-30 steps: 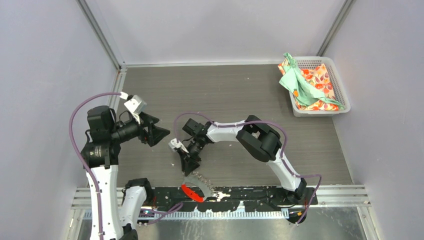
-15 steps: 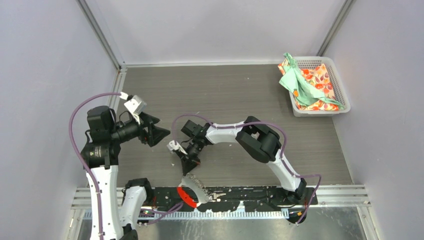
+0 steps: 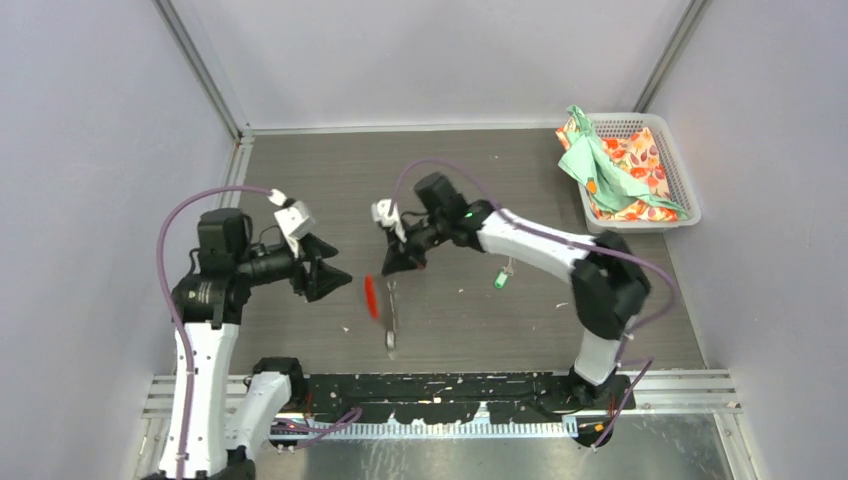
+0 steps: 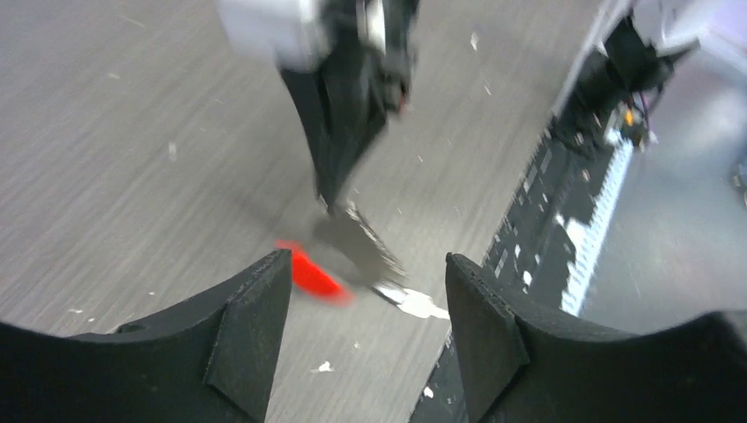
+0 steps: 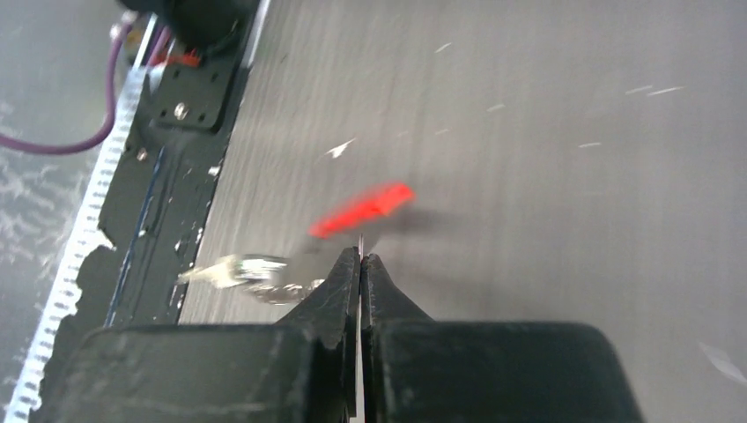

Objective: Put the keys on the keyring

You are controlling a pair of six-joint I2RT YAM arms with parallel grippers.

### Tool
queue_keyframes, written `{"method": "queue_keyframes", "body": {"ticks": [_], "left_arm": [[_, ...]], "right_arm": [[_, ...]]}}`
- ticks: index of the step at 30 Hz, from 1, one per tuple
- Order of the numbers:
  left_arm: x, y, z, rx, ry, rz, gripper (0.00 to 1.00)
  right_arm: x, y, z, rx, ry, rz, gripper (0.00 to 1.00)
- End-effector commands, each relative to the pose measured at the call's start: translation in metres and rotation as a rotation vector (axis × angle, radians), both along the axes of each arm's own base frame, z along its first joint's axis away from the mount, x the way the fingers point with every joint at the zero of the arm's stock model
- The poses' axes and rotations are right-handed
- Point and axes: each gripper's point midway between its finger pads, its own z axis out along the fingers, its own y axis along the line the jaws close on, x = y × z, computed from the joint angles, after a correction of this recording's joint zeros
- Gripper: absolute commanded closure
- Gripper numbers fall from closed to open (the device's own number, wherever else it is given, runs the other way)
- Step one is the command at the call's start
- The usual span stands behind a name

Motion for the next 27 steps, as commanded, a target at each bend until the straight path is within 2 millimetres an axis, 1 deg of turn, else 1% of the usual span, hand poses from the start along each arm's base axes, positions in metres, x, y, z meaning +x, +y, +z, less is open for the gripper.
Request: {"method": "queue_keyframes", "body": {"ticks": [1, 5, 8, 11, 14, 17, 19, 23, 25, 27], "left_arm": [[-0.007, -0.019, -0.002, 0.123, -0.044, -0.129, 0.33], [-0.002, -0.034, 0.003, 0.240, -0.106, -0.199, 0.30], [0.005, -0.044, 0.008, 0.275, -0.149, -0.251, 0.32], [0.009, -0.055, 0.017, 0.273, -0.210, -0.312, 0.36], [0.010, -0.062, 0.023, 0.266, -0.261, -0.371, 0.36], [0.004, -0.072, 0.027, 0.226, -0.268, -0.443, 0.39], [-0.005, -0.081, 0.028, 0.188, -0.249, -0.498, 0.42], [-0.029, -0.097, 0.023, 0.151, -0.185, -0.587, 0.45], [-0.037, -0.102, 0.024, 0.138, -0.160, -0.605, 0.50], [-0.038, -0.105, 0.027, 0.119, -0.139, -0.594, 0.58]], "right_arm": [[0.016, -0.018, 0.094, 0.108, -0.139, -0.166, 0.99], [0.007, -0.036, 0.126, 0.104, -0.124, -0.239, 0.99], [-0.002, -0.044, 0.148, 0.129, -0.101, -0.270, 0.99], [-0.012, -0.052, 0.164, 0.148, -0.080, -0.280, 0.99], [-0.023, -0.058, 0.174, 0.156, -0.057, -0.268, 0.99], [-0.037, -0.062, 0.182, 0.158, -0.040, -0.251, 0.99], [-0.046, -0.064, 0.186, 0.158, -0.027, -0.241, 0.99], [-0.061, -0.066, 0.192, 0.146, -0.014, -0.235, 0.99], [-0.067, -0.066, 0.196, 0.144, -0.010, -0.234, 0.99], [-0.072, -0.066, 0.198, 0.136, -0.011, -0.240, 0.99]]}}
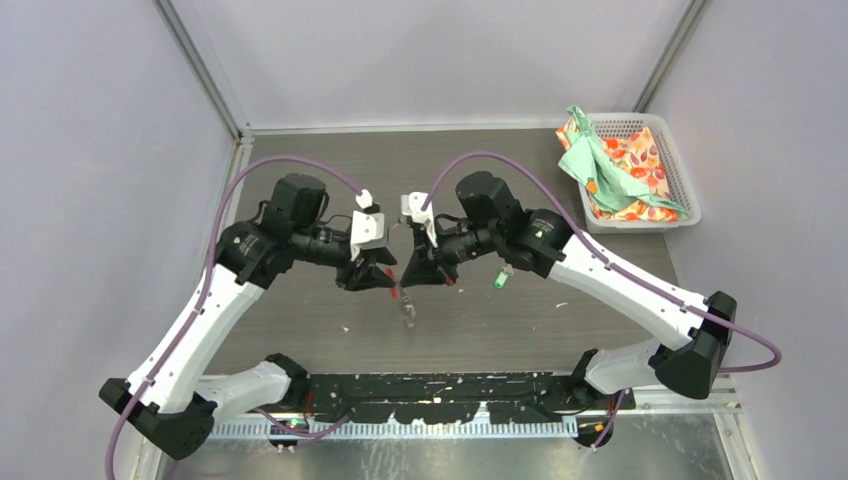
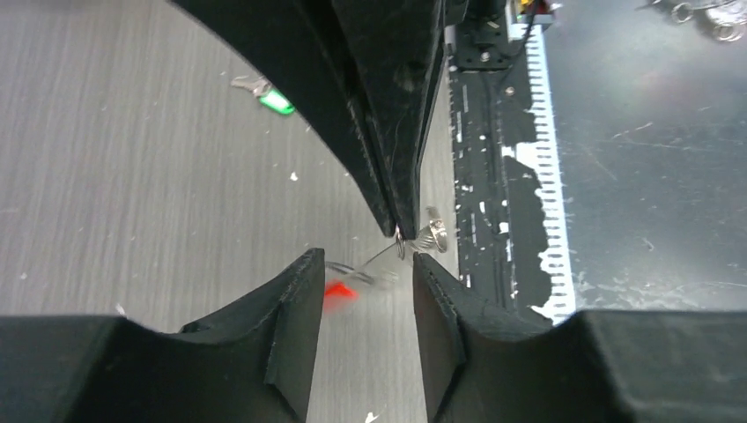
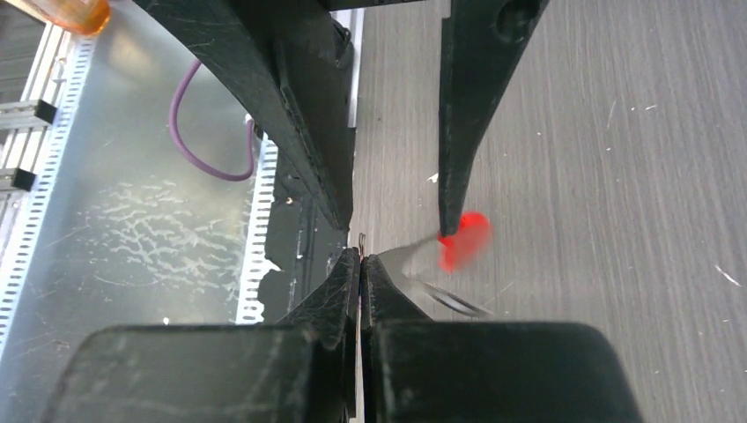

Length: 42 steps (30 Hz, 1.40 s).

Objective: Put the keys on the keyring

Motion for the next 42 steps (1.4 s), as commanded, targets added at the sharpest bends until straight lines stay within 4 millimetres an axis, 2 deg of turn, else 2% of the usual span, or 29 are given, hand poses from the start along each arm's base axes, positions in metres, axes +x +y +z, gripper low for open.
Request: {"method": "queue_keyframes", "body": {"ticks": [1, 4, 7, 12, 19, 22, 25, 34, 37, 40, 42], "left_arm": [[-0.013, -0.010, 0.018, -0.066, 0.042, -0.027, 0.62], [-0.014, -0.010, 0.018, -0.068, 0.048, -0.022, 0.70], [-0.017, -0.008, 0.014, -0.049, 0.055, -0.023, 0.71], [-0.022, -0.001, -0.001, 0.006, 0.049, -0.029, 0.71], [-0.025, -0.009, 0.007, -0.023, 0.064, -0.046, 0.70], [-0.030, -0.011, 0.007, -0.019, 0.081, -0.069, 0.67], [-0.032, -0.012, 0.006, -0.020, 0.075, -0.083, 0.68], [-0.030, -0.019, 0.010, -0.046, 0.074, -0.093, 0.80], [-0.030, -0.022, 0.011, -0.057, 0.080, -0.099, 0.87], [-0.032, -0.022, 0.008, -0.054, 0.089, -0.107, 0.98], [-0.034, -0.020, 0.004, -0.043, 0.091, -0.115, 1.00]], "right_arm": [[-0.013, -0.003, 0.030, 0.032, -0.018, -0.021, 0.99], [-0.015, -0.003, 0.033, 0.019, -0.020, -0.035, 0.99], [-0.013, -0.003, 0.034, 0.000, -0.025, -0.056, 0.99], [-0.012, -0.003, 0.034, -0.019, -0.030, -0.073, 0.99], [-0.015, -0.002, 0.032, -0.055, -0.031, -0.072, 0.99], [-0.018, -0.002, 0.034, -0.053, -0.036, -0.070, 0.99], [-0.019, -0.001, 0.036, -0.053, -0.041, -0.067, 0.99], [-0.019, 0.005, 0.033, -0.065, -0.039, -0.065, 0.99], [-0.018, 0.008, 0.032, -0.069, -0.035, -0.067, 0.99], [-0.020, 0.010, 0.034, -0.065, -0.020, -0.061, 0.99], [-0.021, 0.011, 0.037, -0.060, -0.009, -0.062, 0.99]]}}
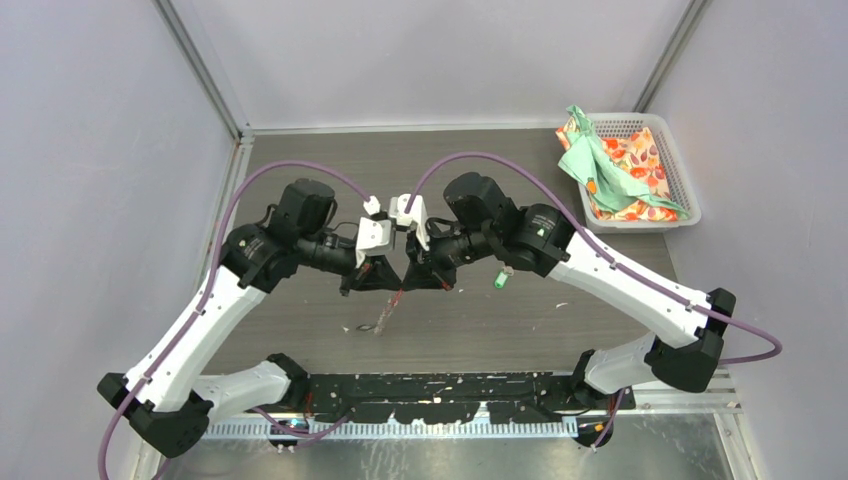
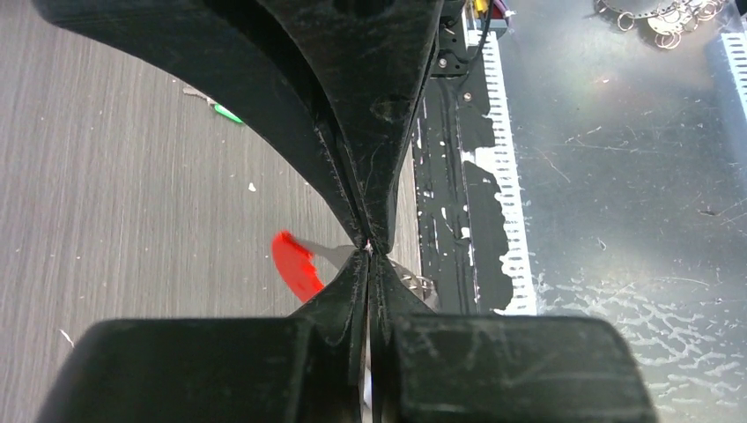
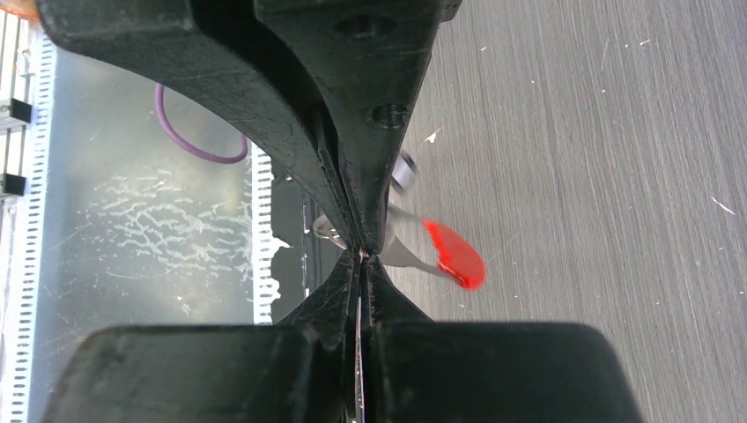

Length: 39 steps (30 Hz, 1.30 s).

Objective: Put the keys on the keyring

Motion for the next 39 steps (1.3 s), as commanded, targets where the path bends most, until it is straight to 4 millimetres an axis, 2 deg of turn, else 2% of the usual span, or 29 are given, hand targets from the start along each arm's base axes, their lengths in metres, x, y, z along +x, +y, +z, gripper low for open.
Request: {"method": "queue_keyframes", "body": {"ticks": [1, 6, 9, 11, 14, 19, 23, 27, 32, 39], "left_arm": [[-0.007, -0.005, 0.005, -0.034, 0.001, -0.045, 1.00], [-0.009, -0.006, 0.007, -0.052, 0.014, -0.045, 1.00], [-0.004, -0.013, 0.015, -0.093, 0.072, 0.013, 1.00], [0.001, -0.018, 0.021, -0.132, 0.109, 0.069, 1.00], [0.007, -0.023, 0.032, -0.188, 0.161, 0.132, 1.00], [0.009, -0.032, 0.059, -0.261, 0.230, 0.131, 1.00], [0.000, -0.035, 0.075, -0.309, 0.239, 0.066, 1.00], [-0.004, -0.036, 0.092, -0.365, 0.206, 0.022, 1.00], [-0.004, -0.038, 0.110, -0.424, 0.134, -0.006, 1.00], [-0.007, -0.036, 0.116, -0.455, 0.056, -0.045, 1.00]], "right_arm": [[-0.001, 0.013, 0.030, 0.087, -0.024, 0.013, 0.99], [-0.013, 0.015, 0.043, 0.140, 0.016, 0.044, 0.95], [-0.016, 0.014, 0.053, 0.180, 0.039, 0.031, 0.77], [-0.019, 0.009, 0.062, 0.218, 0.030, 0.025, 0.69], [-0.013, -0.003, 0.079, 0.304, 0.029, -0.038, 0.57], [0.010, -0.033, 0.105, 0.435, 0.020, -0.221, 0.51], [0.002, -0.057, 0.122, 0.555, 0.012, -0.270, 0.47], [-0.012, -0.068, 0.126, 0.596, 0.026, -0.249, 0.46], [-0.016, -0.068, 0.125, 0.635, 0.048, -0.239, 0.49], [-0.015, -0.052, 0.125, 0.706, 0.136, -0.194, 0.56]]}}
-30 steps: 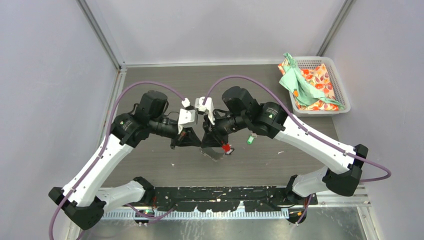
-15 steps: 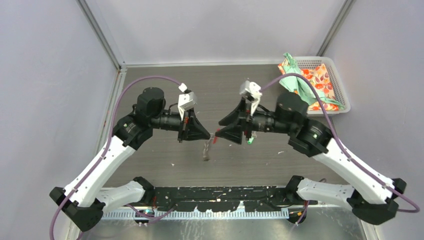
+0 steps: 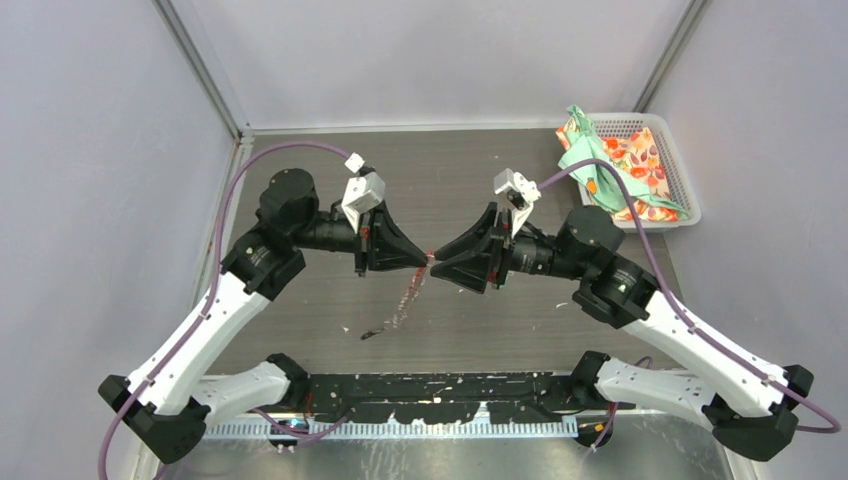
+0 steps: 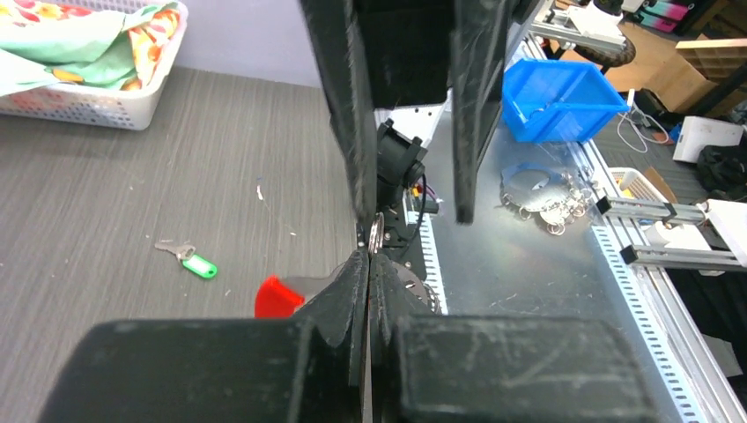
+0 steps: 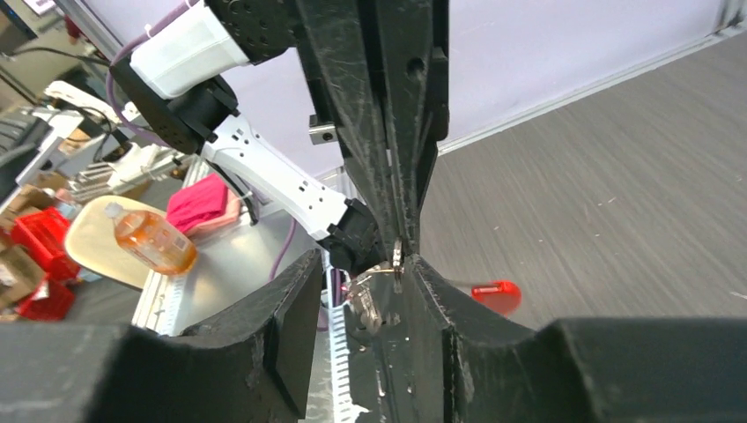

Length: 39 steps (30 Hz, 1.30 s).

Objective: Put the keys on the keyring

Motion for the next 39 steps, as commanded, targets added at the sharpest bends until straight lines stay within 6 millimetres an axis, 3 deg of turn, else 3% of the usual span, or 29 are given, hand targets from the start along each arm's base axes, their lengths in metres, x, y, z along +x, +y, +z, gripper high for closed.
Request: {"method": "queue_keyframes", "body": {"ticks": [1, 5, 13, 14, 16, 18, 20, 23, 25, 30, 34, 35, 38, 39], "left_arm": [[-0.011, 0.006, 0.033, -0.094, -0.144, -0.039, 1.00], [-0.008, 0.006, 0.029, -0.092, -0.156, -0.019, 1.00], [-0.004, 0.008, 0.024, -0.089, -0.159, 0.028, 1.00], [-0.004, 0.009, 0.023, -0.088, -0.157, 0.039, 1.00], [-0.002, 0.010, 0.020, -0.085, -0.149, 0.058, 1.00], [0.000, 0.010, 0.018, -0.082, -0.136, 0.074, 1.00], [0.002, 0.011, 0.018, -0.083, -0.123, 0.094, 1.00], [0.003, 0.011, 0.018, -0.083, -0.116, 0.101, 1.00], [0.003, 0.010, 0.019, -0.084, -0.115, 0.100, 1.00], [-0.001, 0.009, 0.009, -0.067, -0.114, 0.056, 1.00], [-0.003, 0.010, -0.010, -0.032, -0.116, 0.039, 0.99], [-0.003, 0.010, -0.016, -0.018, -0.115, 0.036, 0.95], [0.000, 0.012, -0.027, 0.017, -0.132, 0.045, 0.66], [0.000, 0.014, -0.031, 0.033, -0.156, 0.038, 0.65]], "right_arm": [[-0.003, 0.008, 0.025, 0.122, 0.001, 0.052, 0.56], [-0.002, 0.012, 0.024, 0.118, -0.003, 0.064, 0.64], [0.007, 0.011, 0.010, 0.038, 0.004, 0.019, 0.98], [0.009, 0.008, 0.006, 0.012, 0.011, 0.001, 0.96], [0.010, 0.005, 0.001, -0.021, 0.016, -0.016, 0.71], [0.010, 0.002, -0.002, -0.036, 0.015, -0.025, 0.65], [0.010, 0.002, -0.003, -0.039, 0.013, -0.025, 0.70], [0.010, 0.003, -0.005, -0.042, -0.001, -0.021, 0.90], [0.011, 0.003, -0.004, -0.042, -0.009, -0.021, 0.98], [0.011, 0.005, 0.000, -0.047, -0.029, -0.008, 0.99], [0.009, 0.003, 0.005, -0.052, -0.057, -0.002, 0.99], [0.009, 0.003, 0.004, -0.069, -0.060, -0.003, 0.99], [0.012, 0.000, -0.008, -0.169, -0.058, -0.006, 0.99], [0.012, -0.001, -0.015, -0.212, -0.047, -0.002, 0.99]]}}
